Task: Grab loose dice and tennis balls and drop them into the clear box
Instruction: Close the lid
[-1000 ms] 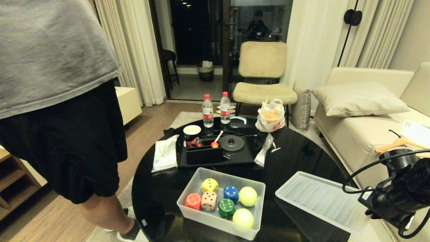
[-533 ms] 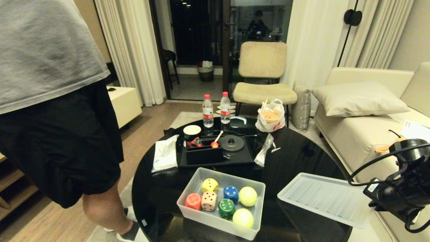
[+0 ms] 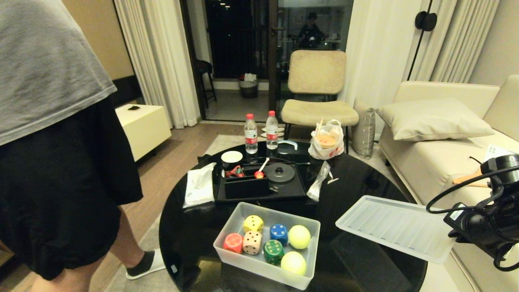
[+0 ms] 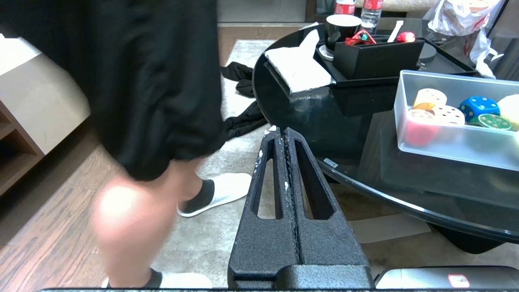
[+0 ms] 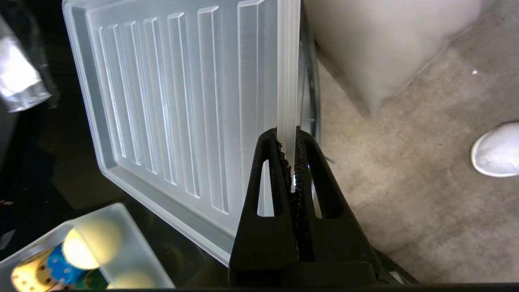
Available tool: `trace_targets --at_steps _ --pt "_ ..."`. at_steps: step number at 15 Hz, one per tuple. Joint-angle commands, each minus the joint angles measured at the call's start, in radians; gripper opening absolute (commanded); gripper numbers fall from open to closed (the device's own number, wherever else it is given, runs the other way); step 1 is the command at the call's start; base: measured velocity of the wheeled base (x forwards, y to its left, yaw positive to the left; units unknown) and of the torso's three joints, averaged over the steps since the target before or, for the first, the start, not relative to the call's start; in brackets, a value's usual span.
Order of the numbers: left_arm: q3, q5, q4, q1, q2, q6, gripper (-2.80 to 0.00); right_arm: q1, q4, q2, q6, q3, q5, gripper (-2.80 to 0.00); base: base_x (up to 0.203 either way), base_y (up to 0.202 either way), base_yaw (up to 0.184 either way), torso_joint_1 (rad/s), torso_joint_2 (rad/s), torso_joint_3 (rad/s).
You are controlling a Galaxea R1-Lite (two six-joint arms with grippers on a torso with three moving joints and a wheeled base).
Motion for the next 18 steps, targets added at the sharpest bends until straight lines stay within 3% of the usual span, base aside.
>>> trace_targets --at_steps 1,7,10,14,18 --pt "0.002 0.000 -0.001 0.000 0.001 -0.001 -2.80 -0.002 0.029 -0.040 0.007 -0.030 0.009 -2.80 0.000 0.000 0.000 0.000 0.00 0.000" --pt "0.002 0.000 -0.001 -0.001 0.001 -0.001 -2.80 -0.001 0.171 -0.103 0.033 -0.164 0.059 -2.80 0.000 0.000 0.000 0.000 0.00 0.000" --pt "0.002 0.000 -0.001 0.000 0.001 -0.001 -2.80 0.004 0.264 -0.133 0.033 -0.241 0.123 -2.80 0.000 0.000 0.000 0.000 0.00 0.000" --pt "0.002 0.000 -0.001 -0.001 0.001 -0.001 -2.80 0.116 0.340 -0.142 0.038 -0.320 0.126 -2.80 0.000 0.000 0.000 0.000 0.00 0.000" --pt "0.002 0.000 -0.001 -0.001 0.001 -0.002 -2.80 0.274 0.389 -0.135 0.100 -0.390 0.115 -2.80 0.000 0.000 0.000 0.000 0.00 0.000"
